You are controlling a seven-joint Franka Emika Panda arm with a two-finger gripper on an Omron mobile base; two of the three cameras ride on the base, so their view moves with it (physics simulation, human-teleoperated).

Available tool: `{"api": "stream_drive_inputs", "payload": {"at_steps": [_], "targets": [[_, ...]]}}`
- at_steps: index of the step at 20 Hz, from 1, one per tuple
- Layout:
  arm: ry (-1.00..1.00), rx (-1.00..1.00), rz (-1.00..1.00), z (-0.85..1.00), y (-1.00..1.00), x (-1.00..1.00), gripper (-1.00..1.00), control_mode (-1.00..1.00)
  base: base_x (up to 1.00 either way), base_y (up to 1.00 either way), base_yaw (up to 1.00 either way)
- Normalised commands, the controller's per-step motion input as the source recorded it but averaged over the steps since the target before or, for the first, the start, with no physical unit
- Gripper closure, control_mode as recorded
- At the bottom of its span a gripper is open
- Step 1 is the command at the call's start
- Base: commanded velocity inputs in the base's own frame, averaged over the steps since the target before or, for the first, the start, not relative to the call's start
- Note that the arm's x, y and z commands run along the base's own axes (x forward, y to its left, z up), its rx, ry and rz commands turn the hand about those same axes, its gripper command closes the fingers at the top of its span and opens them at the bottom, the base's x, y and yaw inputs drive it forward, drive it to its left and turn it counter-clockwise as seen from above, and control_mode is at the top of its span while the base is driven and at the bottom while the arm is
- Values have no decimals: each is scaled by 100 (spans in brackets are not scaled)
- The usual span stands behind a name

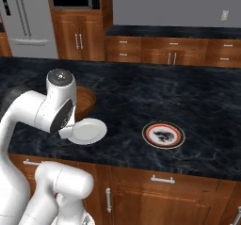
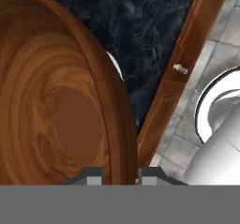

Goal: Move the bowls from the cabinet to the plates on the dining table.

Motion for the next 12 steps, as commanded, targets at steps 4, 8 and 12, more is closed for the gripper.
{"api": "stream_drive_inputs", "payload": {"at_steps": [4,8,12], "targets": [[0,-3,0,-30,8,31,100,-100,0,0,0],[0,-1,0,-24,0,26,100,-100,0,0,0],[3,0,0,-11,8,43,100,-100,0,0,0]]}}
